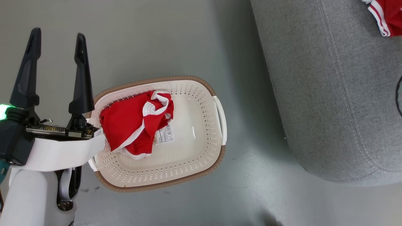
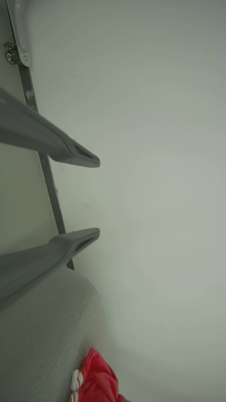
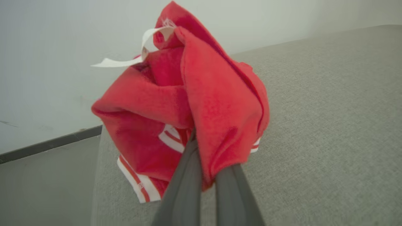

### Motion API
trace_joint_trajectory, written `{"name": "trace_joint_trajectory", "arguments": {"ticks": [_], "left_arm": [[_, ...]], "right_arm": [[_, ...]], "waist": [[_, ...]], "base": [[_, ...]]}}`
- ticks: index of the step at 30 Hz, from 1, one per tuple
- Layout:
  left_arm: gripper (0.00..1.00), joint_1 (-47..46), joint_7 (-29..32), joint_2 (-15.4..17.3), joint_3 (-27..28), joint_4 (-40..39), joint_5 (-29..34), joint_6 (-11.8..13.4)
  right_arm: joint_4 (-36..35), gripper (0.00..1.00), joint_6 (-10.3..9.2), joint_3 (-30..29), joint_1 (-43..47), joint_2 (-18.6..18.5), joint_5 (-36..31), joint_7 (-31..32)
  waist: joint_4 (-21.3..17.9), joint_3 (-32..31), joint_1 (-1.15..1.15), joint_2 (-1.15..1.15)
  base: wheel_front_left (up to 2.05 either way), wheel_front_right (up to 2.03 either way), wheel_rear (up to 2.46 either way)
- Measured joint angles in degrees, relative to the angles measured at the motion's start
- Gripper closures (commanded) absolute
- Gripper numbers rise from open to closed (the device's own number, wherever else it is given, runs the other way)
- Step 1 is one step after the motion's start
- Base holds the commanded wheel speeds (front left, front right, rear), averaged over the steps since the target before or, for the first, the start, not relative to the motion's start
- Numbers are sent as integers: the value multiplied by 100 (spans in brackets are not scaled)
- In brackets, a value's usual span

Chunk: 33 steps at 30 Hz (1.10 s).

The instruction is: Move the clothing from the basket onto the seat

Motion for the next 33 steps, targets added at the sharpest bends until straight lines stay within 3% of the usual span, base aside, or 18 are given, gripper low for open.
{"name": "trace_joint_trajectory", "arguments": {"ticks": [10, 12, 15, 16, 19, 33], "left_arm": [[0, -3, -47, 2, -5, 171, 0, -20], [0, -3, -47, 3, -4, 186, 0, -24], [0, -3, -48, 12, -2, 220, 0, -25], [0, -3, -49, 14, 2, 234, 0, -25], [0, -3, -67, 16, 2, 269, 0, -25], [0, -5, -98, 16, 3, 387, -1, -41]], "right_arm": [[212, 98, 0, 178, 146, 155, 118, -3], [249, 73, 0, 194, 168, 196, 152, -3], [252, 51, 0, 234, 169, 242, 191, -3], [254, 29, 0, 238, 178, 248, 197, -3], [265, 2, 0, 258, 269, 259, 252, -3], [223, 0, 0, 479, 515, 331, 403, -47]], "waist": [[-39, -56, 0, 0], [-48, -65, 0, 0], [-63, -80, 0, 0], [-70, -86, 0, 0], [-97, -105, 0, 0], [-278, -200, 0, 0]], "base": [[0, 0, 0], [0, 0, 0], [0, 0, 0], [0, 0, 0], [0, 0, 0], [0, 0, 0]]}}
